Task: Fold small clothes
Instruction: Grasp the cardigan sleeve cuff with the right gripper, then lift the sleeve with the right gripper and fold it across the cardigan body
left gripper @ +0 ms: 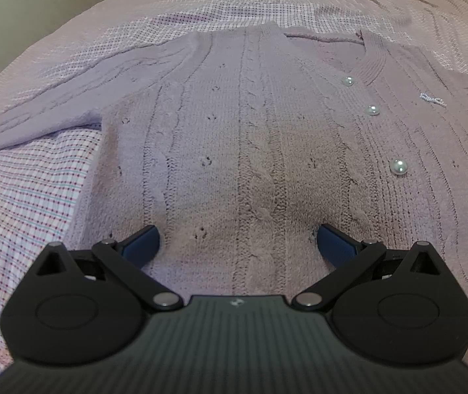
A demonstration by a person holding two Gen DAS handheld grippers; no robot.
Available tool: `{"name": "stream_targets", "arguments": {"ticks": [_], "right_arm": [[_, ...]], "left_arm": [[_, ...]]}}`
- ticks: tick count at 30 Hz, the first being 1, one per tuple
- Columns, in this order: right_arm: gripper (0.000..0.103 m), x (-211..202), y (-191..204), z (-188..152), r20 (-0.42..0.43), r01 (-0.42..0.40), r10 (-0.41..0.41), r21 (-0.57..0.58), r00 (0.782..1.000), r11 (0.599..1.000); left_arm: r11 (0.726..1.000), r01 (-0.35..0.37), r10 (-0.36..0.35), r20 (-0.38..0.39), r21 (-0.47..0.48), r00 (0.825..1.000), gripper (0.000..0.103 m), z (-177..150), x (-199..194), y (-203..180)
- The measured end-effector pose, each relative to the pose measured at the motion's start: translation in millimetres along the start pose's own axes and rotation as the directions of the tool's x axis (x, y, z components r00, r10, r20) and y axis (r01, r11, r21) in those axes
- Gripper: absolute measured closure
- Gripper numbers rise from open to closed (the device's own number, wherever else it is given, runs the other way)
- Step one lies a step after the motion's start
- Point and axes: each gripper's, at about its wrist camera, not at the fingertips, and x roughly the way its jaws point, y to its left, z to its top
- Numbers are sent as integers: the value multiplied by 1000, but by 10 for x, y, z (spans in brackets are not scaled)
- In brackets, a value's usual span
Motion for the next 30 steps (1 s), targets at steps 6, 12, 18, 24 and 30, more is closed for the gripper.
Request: {"name": "stream_targets", "arguments": {"ticks": [6,12,18,24,30], "right_arm": [[0,231,-503,357,60,60,-65,93,996,994],[0,490,-838,588,94,77,-95,178,991,981],[2,658,-978,683,124,95,-119,186,985,978],[30,694,-1017,693,158,139,-171,194,973,971],[96,535,-1191,700,182,93,-151,293,972,951]], "left_arm": [[1000,-10,10,1,4,1000,0,5,23,-12],[1000,-6,6,20,10,1000,0,-29,26,-13],[1000,-15,14,14,12,1000,0,-21,32,-40],[1000,-13,13,17,12,1000,0,-26,30,-30],[1000,-7,7,16,13,1000,0,-18,26,-18]]}}
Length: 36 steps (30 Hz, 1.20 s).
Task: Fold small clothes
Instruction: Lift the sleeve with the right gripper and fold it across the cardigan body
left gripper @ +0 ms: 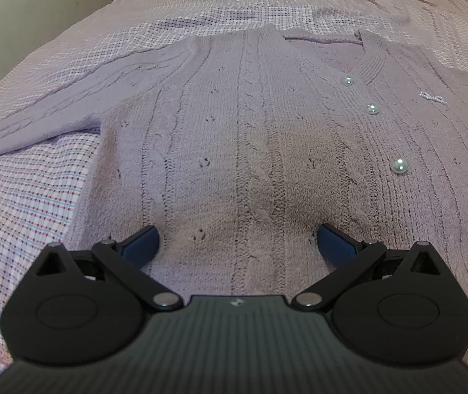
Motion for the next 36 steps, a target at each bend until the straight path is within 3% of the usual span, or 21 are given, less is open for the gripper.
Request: {"name": "stream_targets", "arguments": {"ticks": [10,16,23,30,36], "right_arm": [[97,-702,496,94,101,-128,137,-85,985,988],[97,-1022,1060,27,89,-237,250,-134,964,962],[97,-1256,1767,-210,85,-260,288,-244,954,934],[97,-1277,2474,-526,73,-279,313,-294,947,914],[97,-1281,3152,-943,51,-308,350,-367,935,878]], "left_arm": [[1000,23,-23,-5,6,1000,0,60,-38,45],[1000,27,-27,-9,-6,1000,0,170,-153,153],[999,8,-9,-12,-49,1000,0,257,-212,402],[998,-5,8,45,-67,999,0,303,-362,650],[996,-16,22,62,-89,998,0,351,-398,840]]}}
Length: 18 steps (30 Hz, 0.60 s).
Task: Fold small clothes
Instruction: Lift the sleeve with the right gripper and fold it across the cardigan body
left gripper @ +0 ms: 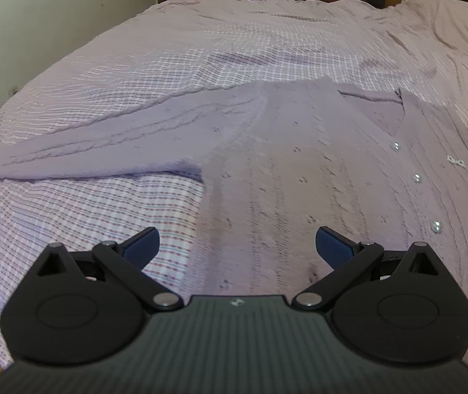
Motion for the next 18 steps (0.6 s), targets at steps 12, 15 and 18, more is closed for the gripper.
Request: {"name": "stream_targets", "arguments": {"ticks": [12,15,18], "right_arm": [[97,608,1033,-953,-188,-82,48,-181,981,980],[97,801,1126,-1272,-250,-88,39,-188,967,978],[96,945,1207,-1570,-307,-88,18,-214,952,973]], "left_arm": [[998,-19,19,-5,-61,1000,0,-5,89,309],[998,-23,22,-17,-66,1000,0,-36,140,357],[997,-25,24,-27,-67,999,0,-62,174,384]]}}
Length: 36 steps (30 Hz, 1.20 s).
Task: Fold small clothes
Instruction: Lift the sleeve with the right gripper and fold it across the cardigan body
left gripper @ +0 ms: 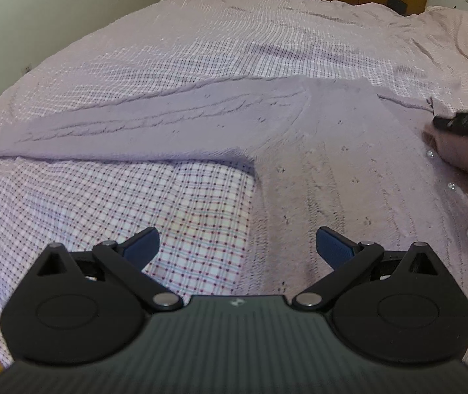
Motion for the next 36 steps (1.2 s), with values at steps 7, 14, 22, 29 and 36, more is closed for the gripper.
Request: {"name": "stream_targets", "arguments": {"ticks": [7,14,22,29,36], "right_arm": [[51,261,-55,-260,-115,-68,66,-12,991,998],[33,-258,-46,-266,-100,-82,76,-62,992,995],[24,-935,-620,-217,-15,-22,21,-52,1000,998],[23,-1094,-1146,-193,36,81,-81,7,996,997],[23,-1040,-1649,-284,58,88,-97,140,994,986]], "left_arm": [[1000,8,-8,-1,17,1000,0,-15,21,-73],[998,43,-44,15,40,999,0,51,-10,-244],[990,74,-80,53,117,995,0,166,-60,-668],[977,99,-117,91,189,989,0,288,-36,-1240],[947,142,-188,138,288,973,0,346,62,-1826]]}}
